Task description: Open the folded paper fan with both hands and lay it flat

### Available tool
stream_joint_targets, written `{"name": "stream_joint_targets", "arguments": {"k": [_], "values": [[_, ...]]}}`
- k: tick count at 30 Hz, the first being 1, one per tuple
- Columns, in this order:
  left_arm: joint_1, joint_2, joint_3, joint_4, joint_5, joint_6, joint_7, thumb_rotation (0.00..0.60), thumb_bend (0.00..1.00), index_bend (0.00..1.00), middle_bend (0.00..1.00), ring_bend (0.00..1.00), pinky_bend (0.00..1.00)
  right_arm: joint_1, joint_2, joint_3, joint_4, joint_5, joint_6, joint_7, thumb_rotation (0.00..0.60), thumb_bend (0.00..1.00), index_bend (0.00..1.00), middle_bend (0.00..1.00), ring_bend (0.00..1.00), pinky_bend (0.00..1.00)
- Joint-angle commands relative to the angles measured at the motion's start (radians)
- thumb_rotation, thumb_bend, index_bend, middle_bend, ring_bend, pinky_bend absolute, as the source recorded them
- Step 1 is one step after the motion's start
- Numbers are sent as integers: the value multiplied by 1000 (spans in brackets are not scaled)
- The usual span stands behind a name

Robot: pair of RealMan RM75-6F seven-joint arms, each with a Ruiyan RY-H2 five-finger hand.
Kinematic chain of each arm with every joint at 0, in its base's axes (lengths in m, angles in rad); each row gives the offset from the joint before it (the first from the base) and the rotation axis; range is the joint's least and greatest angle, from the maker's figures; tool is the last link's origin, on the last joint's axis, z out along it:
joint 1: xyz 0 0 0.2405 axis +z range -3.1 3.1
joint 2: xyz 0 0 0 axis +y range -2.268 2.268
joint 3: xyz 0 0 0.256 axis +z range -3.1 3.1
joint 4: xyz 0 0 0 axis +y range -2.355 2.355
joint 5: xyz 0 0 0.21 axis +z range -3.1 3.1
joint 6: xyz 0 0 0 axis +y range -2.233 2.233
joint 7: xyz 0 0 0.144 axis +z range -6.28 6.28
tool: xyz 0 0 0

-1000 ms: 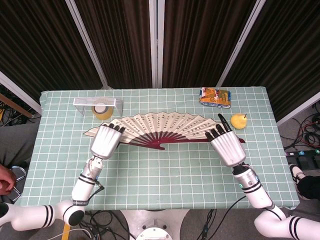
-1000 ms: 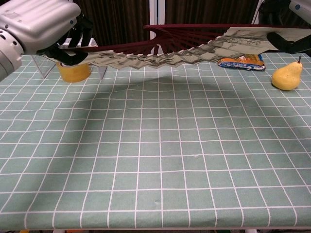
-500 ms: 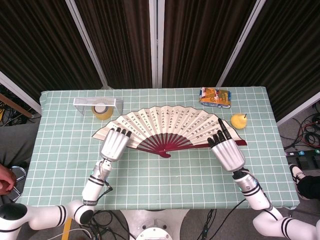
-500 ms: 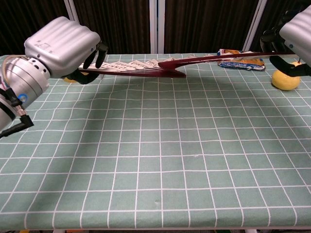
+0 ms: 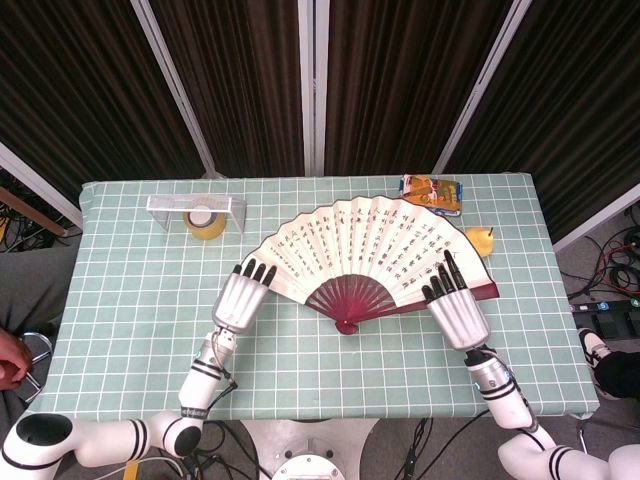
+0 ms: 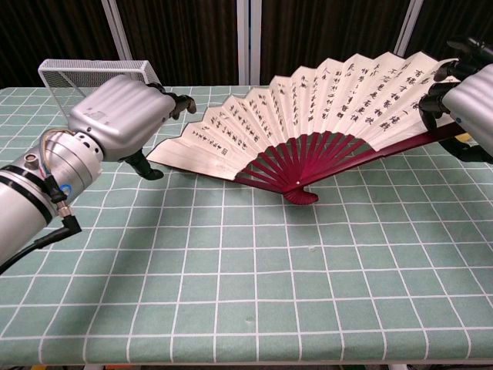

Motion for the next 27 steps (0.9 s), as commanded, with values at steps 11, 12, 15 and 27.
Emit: {"name": "stream_joint_targets", "arguments": {"k": [11,12,15,27], "values": [[13,73,-28,-67,-13,-44,-91,600,0,94,137,81,301,-78,129,11,-300,241,-186,-75,600,0,0,0,0,0],[18,93,-32,-83,-16,-49,-115,600,0,94,137,81,301,-78,146,14,-322,254,-197,-75,600,0,0,0,0,0],[41,158,-43,-130,-26,-57,-194,600,0,94,137,80,301,-75,205,28,-396,293,-235,-35,600,0,0,0,0,0],[125,398,-97,-234,-62,-73,-490,600,0,94,137,81,298,-12,376,54,-552,477,-459,62,600,0,0,0,0,0]]}}
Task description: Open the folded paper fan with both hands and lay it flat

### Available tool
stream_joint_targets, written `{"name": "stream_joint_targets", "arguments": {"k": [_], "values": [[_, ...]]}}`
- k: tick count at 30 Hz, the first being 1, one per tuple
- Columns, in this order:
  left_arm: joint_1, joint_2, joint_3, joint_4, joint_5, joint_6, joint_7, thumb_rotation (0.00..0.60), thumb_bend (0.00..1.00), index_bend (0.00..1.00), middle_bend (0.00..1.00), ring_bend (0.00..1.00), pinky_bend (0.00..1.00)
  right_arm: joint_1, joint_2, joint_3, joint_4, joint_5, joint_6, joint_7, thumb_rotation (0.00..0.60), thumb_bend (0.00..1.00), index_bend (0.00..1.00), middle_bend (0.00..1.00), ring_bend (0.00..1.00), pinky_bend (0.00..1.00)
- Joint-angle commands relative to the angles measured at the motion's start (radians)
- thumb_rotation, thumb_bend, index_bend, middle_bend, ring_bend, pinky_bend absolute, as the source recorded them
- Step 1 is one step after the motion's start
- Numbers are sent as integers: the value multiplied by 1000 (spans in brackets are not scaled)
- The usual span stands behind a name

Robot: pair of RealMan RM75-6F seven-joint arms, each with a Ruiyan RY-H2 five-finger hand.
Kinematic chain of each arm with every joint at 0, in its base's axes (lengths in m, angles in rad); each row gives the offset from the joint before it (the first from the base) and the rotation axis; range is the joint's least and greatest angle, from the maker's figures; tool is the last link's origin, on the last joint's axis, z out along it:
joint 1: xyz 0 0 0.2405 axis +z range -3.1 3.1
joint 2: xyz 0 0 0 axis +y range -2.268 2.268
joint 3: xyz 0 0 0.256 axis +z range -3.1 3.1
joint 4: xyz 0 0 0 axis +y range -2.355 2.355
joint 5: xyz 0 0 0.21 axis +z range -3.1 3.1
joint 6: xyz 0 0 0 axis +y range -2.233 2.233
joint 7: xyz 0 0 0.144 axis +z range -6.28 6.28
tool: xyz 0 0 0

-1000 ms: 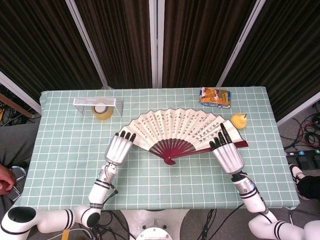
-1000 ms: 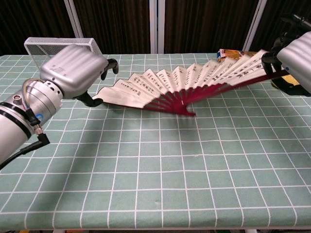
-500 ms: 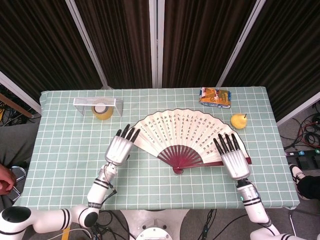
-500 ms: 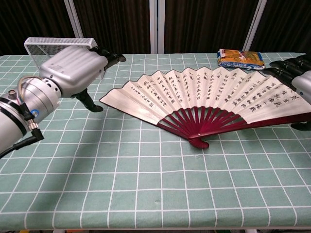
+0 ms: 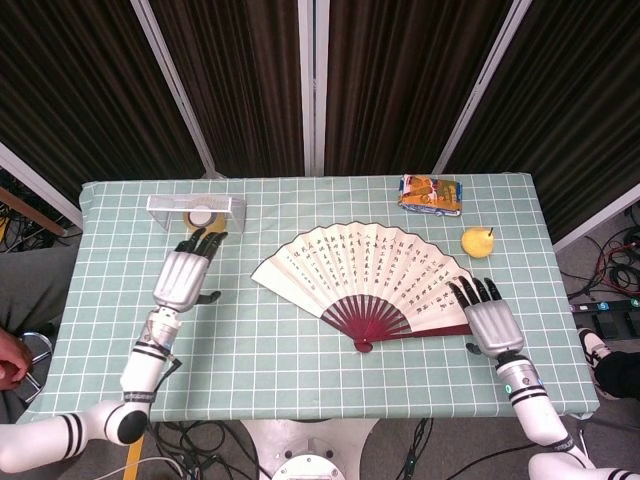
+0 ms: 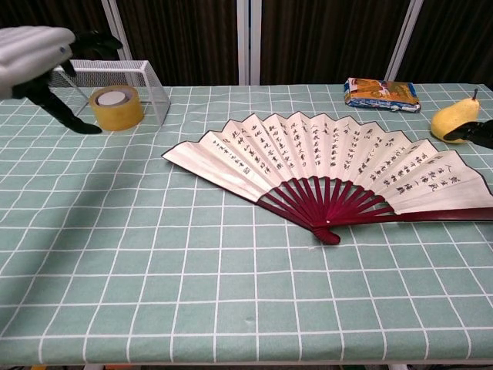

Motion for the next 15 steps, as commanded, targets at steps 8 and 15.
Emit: {"name": "stream_joint_targets", "arguments": {"k": [8,15], "values": [[122,167,13,12,8,52,-181,600,0,147,154,82,289,-65,96,23,17,-239,234,351,600,109,0,92,0,0],[270,267,114,22,61,138,-285,600,0,174,155,82,276,-166,206,-12,36,-335,391,529,600,162,24,135,0,0]]}}
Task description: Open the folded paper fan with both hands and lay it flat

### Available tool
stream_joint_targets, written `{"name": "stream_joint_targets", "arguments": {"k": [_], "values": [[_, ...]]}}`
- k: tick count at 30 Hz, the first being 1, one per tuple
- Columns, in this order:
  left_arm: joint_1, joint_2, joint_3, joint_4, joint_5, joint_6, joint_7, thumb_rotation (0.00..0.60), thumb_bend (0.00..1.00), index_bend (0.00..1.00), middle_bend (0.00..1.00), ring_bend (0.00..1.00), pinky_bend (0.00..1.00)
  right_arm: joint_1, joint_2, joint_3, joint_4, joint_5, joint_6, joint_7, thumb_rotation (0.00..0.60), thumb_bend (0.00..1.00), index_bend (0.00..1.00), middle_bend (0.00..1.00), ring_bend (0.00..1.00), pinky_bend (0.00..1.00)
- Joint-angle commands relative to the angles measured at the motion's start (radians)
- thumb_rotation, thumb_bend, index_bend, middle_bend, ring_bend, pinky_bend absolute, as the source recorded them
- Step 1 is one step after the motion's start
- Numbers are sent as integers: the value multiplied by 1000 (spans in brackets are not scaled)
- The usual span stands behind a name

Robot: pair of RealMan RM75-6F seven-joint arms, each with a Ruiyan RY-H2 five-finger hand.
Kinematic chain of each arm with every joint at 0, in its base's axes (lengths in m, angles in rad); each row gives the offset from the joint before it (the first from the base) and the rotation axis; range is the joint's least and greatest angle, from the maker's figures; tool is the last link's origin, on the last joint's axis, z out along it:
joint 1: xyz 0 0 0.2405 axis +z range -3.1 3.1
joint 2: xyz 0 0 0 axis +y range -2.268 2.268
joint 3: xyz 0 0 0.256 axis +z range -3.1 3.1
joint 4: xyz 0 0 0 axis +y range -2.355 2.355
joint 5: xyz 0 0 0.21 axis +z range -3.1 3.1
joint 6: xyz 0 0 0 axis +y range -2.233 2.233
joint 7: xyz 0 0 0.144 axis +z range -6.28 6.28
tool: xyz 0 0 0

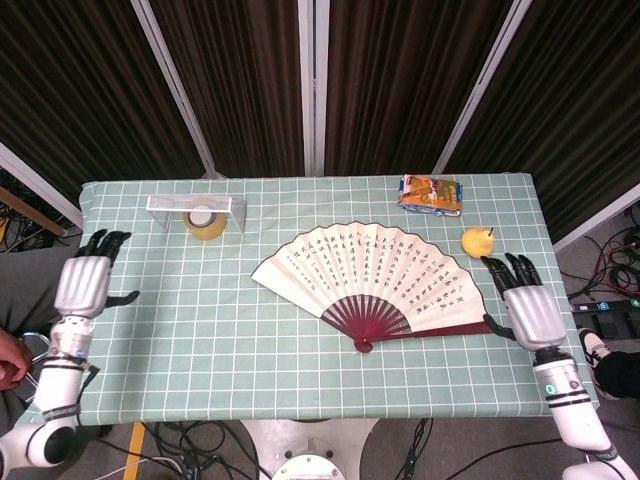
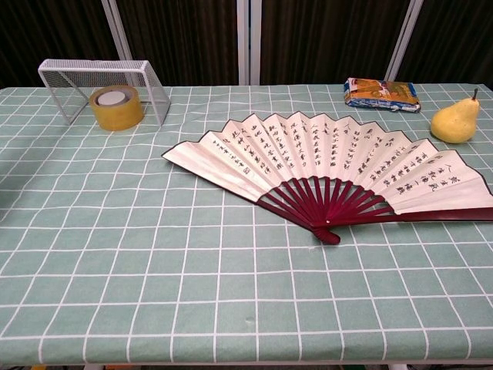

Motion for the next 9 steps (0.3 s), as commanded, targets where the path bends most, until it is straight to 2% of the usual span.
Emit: {"name": "stream_joint_targets", "arguments": {"k": [1,9], "values": [[81,32,55,5,38,77,-34,600,0,174,155,82,274,-82,72,-24,13,-60,106,85,600,163,33,138,0,0],[235,74,118,-89,81,255,-24,600,0,188,160,82,259,-183,80,-62,13,-67,204,133,600,162,39,135,0,0]]}}
